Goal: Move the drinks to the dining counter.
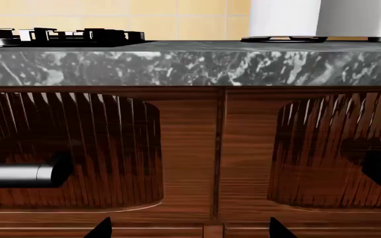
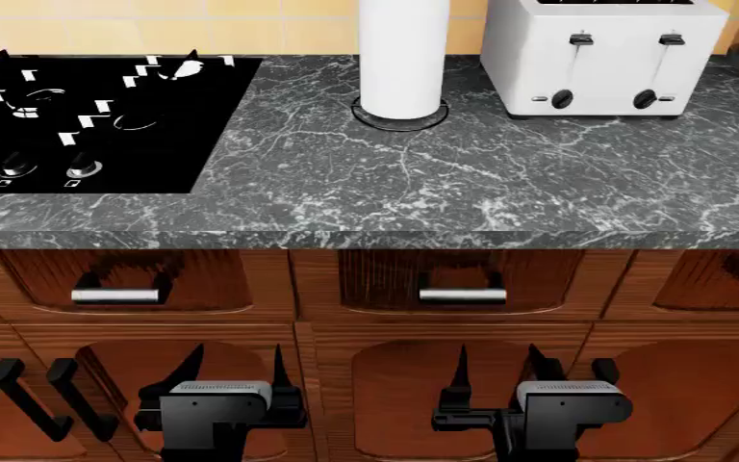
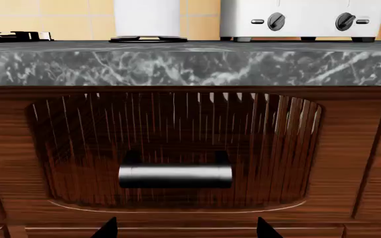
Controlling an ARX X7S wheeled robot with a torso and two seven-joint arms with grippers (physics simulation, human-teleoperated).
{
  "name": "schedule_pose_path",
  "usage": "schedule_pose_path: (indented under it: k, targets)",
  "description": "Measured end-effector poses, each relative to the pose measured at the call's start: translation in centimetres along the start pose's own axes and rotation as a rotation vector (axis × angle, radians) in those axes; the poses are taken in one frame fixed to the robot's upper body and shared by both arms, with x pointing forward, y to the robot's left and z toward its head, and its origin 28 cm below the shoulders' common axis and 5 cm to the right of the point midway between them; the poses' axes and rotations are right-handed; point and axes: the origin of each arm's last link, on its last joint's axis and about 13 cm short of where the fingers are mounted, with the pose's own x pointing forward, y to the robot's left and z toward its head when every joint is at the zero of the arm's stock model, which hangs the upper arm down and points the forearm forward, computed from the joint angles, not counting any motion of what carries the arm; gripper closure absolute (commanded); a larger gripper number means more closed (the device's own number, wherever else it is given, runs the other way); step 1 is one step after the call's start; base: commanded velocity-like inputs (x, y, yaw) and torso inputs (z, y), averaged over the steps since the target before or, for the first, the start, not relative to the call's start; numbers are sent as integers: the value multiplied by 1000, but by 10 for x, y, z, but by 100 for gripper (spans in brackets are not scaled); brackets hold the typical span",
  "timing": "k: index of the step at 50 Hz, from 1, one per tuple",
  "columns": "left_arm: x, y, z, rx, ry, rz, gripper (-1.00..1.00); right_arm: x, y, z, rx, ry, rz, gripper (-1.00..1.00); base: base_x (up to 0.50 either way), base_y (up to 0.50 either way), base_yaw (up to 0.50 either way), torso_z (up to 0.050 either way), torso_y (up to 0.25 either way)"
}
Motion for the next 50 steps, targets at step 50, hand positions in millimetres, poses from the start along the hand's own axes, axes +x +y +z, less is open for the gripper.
schedule_pose_path:
  k: [50]
  targets:
    - [2,-1,-1,17,26,23,-100,-2,-1,6,68,-19,16,-100,0,-382,0,0,0]
